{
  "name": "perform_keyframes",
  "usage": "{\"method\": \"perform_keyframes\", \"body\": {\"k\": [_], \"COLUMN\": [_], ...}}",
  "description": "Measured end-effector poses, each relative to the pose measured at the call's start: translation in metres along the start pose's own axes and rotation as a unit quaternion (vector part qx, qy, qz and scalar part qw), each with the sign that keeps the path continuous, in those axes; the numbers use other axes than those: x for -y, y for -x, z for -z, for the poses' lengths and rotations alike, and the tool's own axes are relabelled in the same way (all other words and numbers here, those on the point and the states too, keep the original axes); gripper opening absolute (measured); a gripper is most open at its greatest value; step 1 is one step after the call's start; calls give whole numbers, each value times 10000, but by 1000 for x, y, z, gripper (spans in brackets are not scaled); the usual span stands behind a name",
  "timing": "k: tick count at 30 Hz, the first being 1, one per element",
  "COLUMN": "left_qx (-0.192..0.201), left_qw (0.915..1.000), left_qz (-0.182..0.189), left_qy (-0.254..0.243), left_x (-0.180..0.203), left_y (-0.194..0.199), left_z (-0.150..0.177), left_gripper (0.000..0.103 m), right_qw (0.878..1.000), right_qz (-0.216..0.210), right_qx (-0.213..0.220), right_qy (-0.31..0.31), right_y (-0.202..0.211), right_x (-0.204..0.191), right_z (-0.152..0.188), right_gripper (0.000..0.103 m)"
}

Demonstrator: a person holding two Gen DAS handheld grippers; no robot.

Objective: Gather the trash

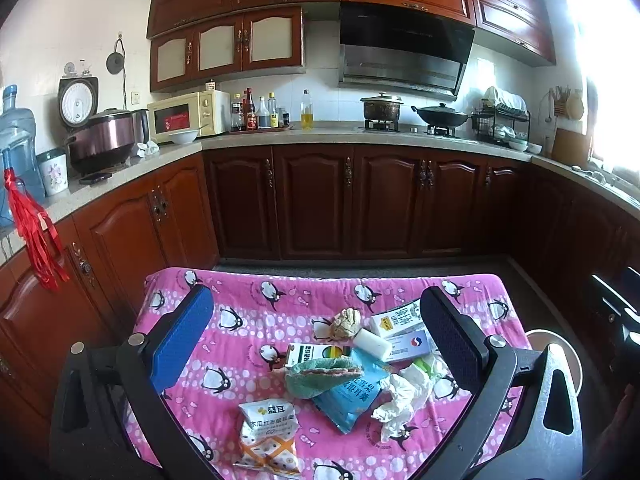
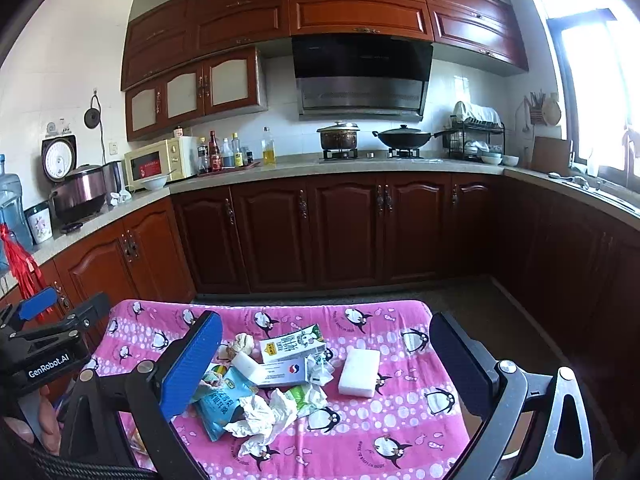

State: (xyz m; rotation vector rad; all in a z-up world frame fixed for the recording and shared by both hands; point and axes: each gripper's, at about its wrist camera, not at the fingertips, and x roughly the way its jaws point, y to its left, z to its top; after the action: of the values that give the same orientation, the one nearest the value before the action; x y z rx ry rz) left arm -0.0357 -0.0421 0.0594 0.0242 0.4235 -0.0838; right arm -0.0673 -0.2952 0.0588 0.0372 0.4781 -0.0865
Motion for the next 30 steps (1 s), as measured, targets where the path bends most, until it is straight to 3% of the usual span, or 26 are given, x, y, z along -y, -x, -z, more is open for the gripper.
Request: {"method": "perform_keyframes", "body": {"k": [30], "left_qx": [-102], "left_qw": [9999], "left_qz": [63], "left_qy": [15], "left_x": [7], "left_y": [-8], "left_z": [7], "left_gripper": [103], "right_qw": [9999], "right_qz": [67], "right_qx": [-99], "right_qy": [-25], "right_y": [-3], "right_x": [3], "right_z": [0], "right_gripper": [103]}}
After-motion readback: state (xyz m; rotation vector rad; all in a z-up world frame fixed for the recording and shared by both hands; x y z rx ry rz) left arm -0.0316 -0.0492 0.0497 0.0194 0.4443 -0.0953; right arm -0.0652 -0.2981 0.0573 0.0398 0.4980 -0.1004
